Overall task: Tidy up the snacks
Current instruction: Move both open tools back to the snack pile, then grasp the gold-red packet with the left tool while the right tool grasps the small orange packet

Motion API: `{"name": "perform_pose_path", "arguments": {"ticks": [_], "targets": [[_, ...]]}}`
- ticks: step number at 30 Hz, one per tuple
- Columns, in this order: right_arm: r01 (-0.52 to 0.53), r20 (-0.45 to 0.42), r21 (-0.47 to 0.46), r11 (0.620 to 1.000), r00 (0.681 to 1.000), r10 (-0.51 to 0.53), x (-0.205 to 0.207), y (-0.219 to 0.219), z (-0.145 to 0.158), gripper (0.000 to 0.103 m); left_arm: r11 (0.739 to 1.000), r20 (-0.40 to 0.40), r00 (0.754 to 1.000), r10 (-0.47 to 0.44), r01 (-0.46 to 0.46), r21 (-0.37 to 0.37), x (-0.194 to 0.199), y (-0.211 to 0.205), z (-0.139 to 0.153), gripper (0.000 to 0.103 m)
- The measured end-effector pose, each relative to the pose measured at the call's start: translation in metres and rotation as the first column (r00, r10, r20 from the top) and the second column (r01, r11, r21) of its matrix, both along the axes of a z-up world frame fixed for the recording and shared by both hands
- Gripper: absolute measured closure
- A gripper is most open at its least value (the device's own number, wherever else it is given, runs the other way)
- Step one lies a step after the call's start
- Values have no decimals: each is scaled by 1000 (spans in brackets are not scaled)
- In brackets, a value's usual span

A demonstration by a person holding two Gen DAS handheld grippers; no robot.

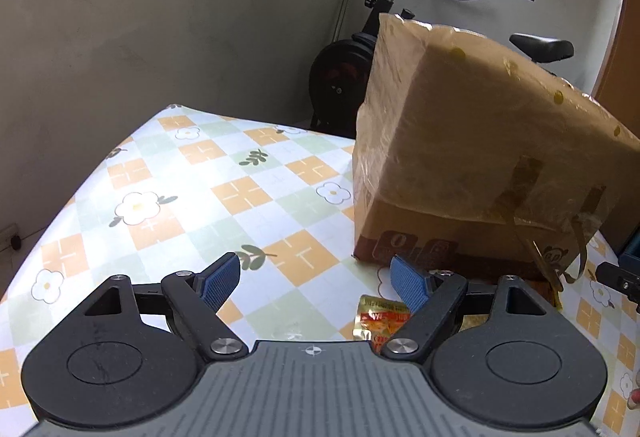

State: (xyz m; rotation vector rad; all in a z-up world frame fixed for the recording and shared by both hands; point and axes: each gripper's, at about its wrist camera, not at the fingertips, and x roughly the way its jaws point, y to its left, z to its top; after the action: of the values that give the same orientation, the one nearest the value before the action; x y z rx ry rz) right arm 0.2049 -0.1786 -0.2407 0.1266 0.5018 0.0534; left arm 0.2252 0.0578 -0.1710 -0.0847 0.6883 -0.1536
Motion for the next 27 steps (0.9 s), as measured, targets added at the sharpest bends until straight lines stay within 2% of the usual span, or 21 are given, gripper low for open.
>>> {"name": "perform_pose_path", "arguments": {"ticks": [9, 12, 16, 20, 24, 27], "targets": [[-60, -98, 43, 997, 993, 64, 3, 12, -25, 3, 991, -54, 991, -122, 124, 41, -5, -41, -37, 22], [-70, -116, 67, 995, 990, 77, 3, 11, -28, 5, 986, -75, 987, -145, 150, 67, -3, -53, -49, 28], [-67, -131, 90, 994, 988, 79, 2, 10, -33, 6, 983, -94, 984, -148, 157, 94, 3, -61, -61, 38], [-68, -140, 101, 993, 987, 82, 4, 7, -36, 7, 986, -129, 983, -133, 145, 82, 11, -62, -73, 38], [-71, -146, 111, 991, 985, 87, 5, 7, -38, 8, 979, -109, 984, -142, 156, 129, 5, -69, -77, 37], [-73, -147, 114, 991, 985, 90, 5, 8, -39, 8, 980, -107, 984, -142, 155, 126, 3, -67, -76, 40]]}}
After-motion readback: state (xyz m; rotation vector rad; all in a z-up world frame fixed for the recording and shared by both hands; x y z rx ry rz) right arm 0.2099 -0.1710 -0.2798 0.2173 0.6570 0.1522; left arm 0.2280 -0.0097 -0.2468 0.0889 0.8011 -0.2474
